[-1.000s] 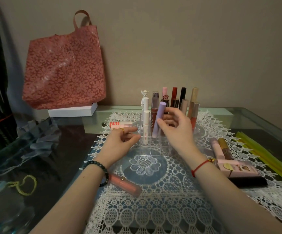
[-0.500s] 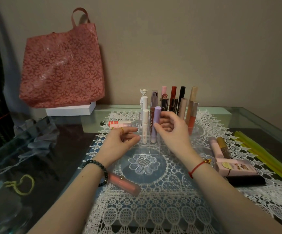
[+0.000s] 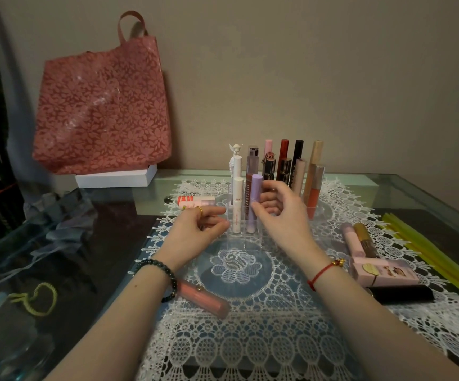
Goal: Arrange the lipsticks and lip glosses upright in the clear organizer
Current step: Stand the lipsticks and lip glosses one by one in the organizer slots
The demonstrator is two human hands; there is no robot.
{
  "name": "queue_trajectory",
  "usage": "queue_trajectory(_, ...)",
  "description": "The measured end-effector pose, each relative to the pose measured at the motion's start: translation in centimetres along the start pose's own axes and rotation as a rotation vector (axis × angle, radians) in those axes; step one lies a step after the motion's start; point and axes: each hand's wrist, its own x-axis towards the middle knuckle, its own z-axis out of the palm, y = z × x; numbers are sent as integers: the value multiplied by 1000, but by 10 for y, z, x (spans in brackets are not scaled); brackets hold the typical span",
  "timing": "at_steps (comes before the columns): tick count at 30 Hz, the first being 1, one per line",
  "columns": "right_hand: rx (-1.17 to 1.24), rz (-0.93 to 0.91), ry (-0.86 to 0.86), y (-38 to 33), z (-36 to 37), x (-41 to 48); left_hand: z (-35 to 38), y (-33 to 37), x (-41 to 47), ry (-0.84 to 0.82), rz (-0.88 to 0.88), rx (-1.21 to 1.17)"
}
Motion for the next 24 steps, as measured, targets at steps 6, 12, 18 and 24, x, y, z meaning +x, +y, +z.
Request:
queue_trajectory(6,14,0,7,0,0,-1,0,2,-2,-10,-7,5)
queue_trajectory(12,51,3,13,-1,-1,-1,-6,3,-3,25,-22,-12)
queue_trajectory(18,65,-10,50,-4,-4,-2,-19,7,-1,204,-27,-20)
queue_trajectory(24,102,-14,87,-5,-7,-2,-35,-7,5,321,-72,36)
